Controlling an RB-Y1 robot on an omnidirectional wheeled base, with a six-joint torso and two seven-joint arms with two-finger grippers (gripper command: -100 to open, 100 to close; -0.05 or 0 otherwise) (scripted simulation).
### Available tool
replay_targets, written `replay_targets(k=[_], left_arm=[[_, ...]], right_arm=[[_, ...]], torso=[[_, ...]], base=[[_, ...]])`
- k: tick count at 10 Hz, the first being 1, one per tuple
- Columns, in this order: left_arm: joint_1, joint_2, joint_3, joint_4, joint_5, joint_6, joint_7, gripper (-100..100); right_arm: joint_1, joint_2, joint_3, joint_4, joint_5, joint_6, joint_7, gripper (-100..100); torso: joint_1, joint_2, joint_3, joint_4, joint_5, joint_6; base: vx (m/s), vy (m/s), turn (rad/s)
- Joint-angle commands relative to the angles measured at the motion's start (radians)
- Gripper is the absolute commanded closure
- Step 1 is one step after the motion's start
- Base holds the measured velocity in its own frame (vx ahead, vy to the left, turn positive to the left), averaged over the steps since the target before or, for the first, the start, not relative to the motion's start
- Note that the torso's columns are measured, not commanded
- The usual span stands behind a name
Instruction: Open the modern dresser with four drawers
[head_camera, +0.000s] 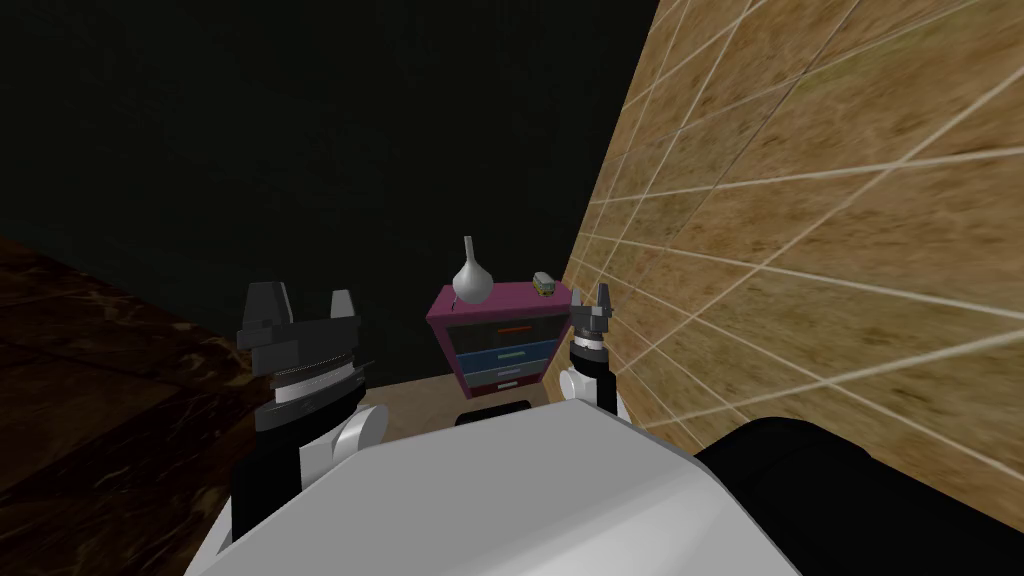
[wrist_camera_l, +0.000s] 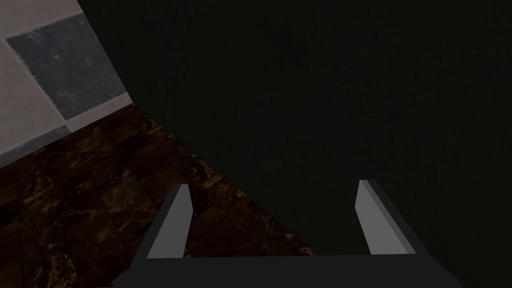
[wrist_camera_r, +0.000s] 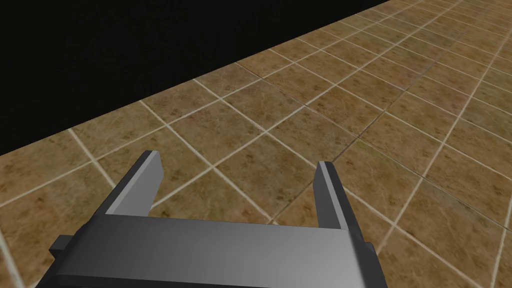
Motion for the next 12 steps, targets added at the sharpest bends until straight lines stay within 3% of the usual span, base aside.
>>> replay_targets(k=[1,9,10,12], left_arm=[[0.000,0.000,0.000,0.000,0.000,0.000,0.000,0],[0.000,0.000,0.000,0.000,0.000,0.000,0.000,0],[0.000,0.000,0.000,0.000,0.000,0.000,0.000,0],[0.000,0.000,0.000,0.000,0.000,0.000,0.000,0]], right_arm=[[0.000,0.000,0.000,0.000,0.000,0.000,0.000,0],[0.000,0.000,0.000,0.000,0.000,0.000,0.000,0],[-0.005,-0.048,0.002,0.004,0.006,0.006,0.015,-100],[-0.016,-0.108,0.006,0.014,0.021,0.020,0.052,-100]], torso=[[0.000,0.040,-0.082,0.041,0.000,0.000],[0.000,0.618,-1.234,0.617,0.000,0.000],[0.000,0.691,-1.382,0.691,0.000,0.000],[0.001,0.735,-1.470,0.734,0.000,0.000]], base=[[0.000,0.000,0.000],[0.000,0.000,0.000],[0.002,0.009,-0.009],[-0.006,0.024,-0.019]])
